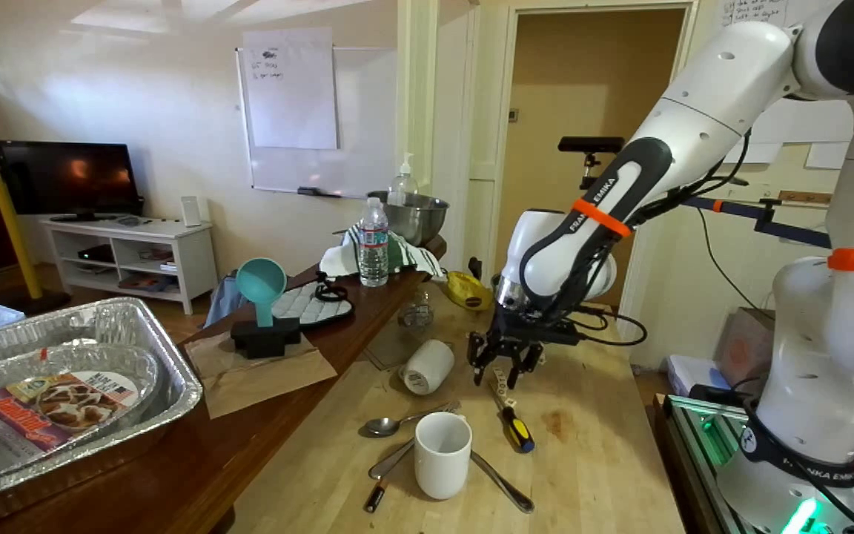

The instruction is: Move the screwdriver and the spoon to the left and make the cup stand

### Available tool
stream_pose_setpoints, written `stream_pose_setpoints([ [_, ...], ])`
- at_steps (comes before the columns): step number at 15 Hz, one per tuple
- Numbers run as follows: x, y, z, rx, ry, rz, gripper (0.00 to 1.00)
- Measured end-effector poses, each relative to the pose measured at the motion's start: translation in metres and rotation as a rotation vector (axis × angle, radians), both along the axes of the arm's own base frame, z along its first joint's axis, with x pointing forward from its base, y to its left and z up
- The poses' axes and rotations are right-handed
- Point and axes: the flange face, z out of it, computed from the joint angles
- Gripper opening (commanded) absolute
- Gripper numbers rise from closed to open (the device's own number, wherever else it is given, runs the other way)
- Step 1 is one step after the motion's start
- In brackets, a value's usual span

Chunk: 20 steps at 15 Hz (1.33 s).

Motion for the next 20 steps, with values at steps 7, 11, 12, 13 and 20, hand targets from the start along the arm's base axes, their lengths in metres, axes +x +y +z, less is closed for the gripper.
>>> stream_pose_setpoints([
  [7,0.031,-0.085,0.045,0.089,-0.106,-0.311,0.96],
  [11,0.035,-0.105,0.041,0.115,-0.115,-0.402,0.75],
  [12,0.038,-0.106,0.037,0.124,-0.114,-0.417,0.81],
  [13,0.041,-0.106,0.033,0.131,-0.111,-0.428,0.8],
  [20,0.08,-0.104,0.006,0.144,-0.1,-0.434,0.65],
])
